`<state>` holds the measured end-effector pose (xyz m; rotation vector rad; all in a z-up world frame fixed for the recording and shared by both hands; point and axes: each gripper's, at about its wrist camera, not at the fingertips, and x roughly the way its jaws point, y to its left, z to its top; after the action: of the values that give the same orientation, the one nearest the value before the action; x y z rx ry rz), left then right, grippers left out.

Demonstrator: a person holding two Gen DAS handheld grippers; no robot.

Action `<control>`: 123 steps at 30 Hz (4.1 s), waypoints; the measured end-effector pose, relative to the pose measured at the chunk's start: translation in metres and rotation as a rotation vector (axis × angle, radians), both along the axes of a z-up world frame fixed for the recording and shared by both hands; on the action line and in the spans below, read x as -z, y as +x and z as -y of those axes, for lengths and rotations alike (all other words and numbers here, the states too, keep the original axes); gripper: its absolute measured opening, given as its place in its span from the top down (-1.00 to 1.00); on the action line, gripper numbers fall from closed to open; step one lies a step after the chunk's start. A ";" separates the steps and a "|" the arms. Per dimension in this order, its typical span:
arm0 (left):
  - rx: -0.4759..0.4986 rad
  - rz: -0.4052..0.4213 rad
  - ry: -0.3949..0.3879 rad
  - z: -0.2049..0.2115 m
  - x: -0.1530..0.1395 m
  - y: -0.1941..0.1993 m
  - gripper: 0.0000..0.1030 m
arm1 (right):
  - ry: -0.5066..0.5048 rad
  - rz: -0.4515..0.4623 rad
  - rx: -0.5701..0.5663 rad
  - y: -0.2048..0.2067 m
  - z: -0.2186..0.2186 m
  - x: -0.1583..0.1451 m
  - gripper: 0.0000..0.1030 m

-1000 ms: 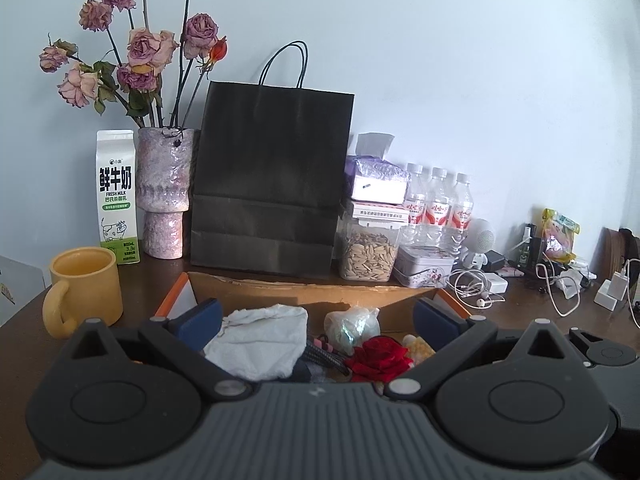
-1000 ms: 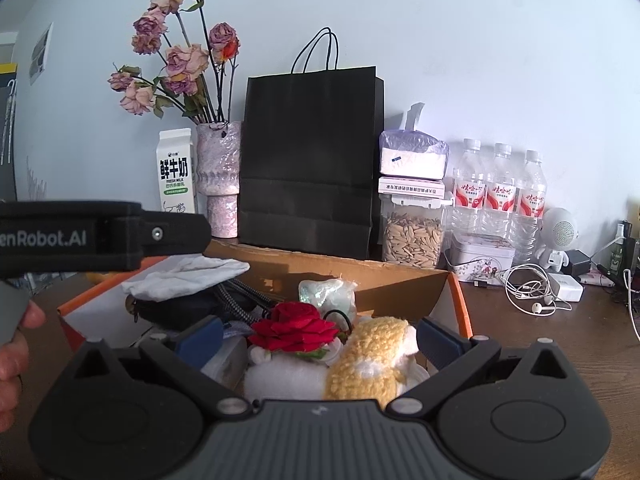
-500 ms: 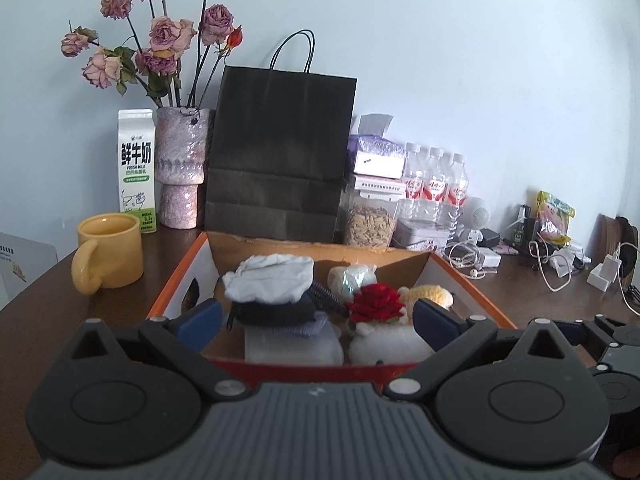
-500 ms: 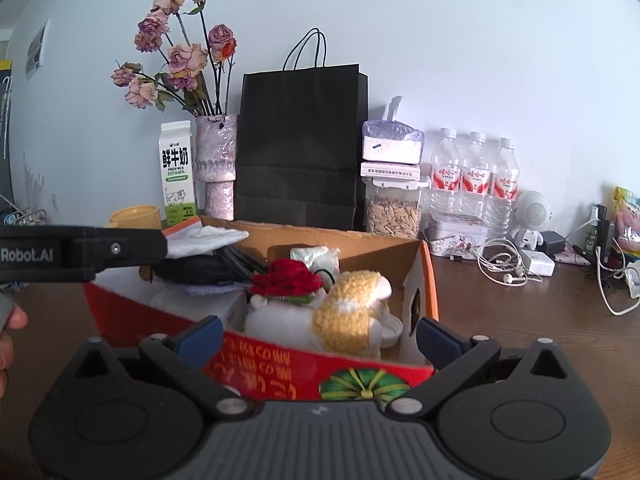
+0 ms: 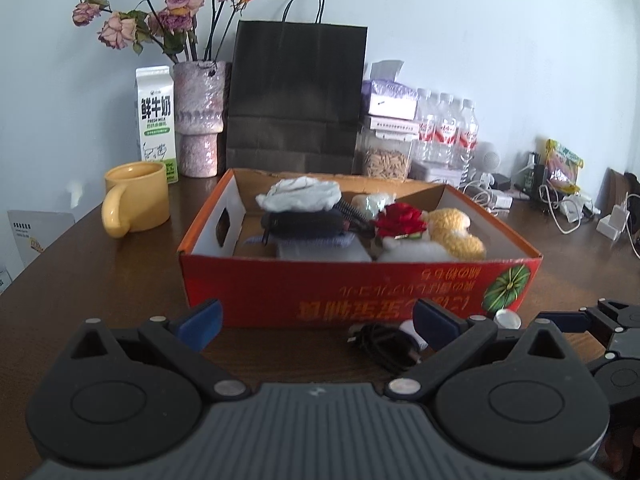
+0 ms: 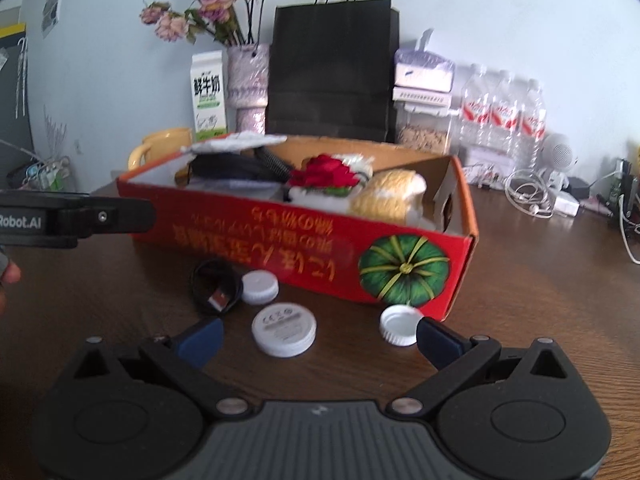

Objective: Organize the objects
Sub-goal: 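Withdraw both tools from the box back over the table, then grasp the white round container with the right tool while the left tool grasps the black coiled cable, then carry the white container and black cable into the red box and open both tools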

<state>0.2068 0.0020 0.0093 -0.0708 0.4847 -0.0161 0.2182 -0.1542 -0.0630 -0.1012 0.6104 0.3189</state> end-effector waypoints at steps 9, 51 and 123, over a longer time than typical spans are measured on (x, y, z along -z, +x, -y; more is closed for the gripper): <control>-0.025 -0.054 0.009 -0.013 0.012 -0.007 -1.00 | -0.001 -0.074 0.006 0.015 -0.008 0.010 -0.88; 0.082 -0.162 0.078 0.047 0.037 0.050 -1.00 | 0.105 0.191 0.077 -0.012 0.018 -0.014 0.26; 0.026 0.185 -0.039 0.012 -0.040 0.127 -1.00 | 0.105 0.239 0.138 0.115 0.000 -0.044 -1.00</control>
<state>0.3340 -0.0098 0.0493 -0.1005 0.3000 -0.0568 0.3336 -0.1545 -0.0187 0.0040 0.3612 0.2011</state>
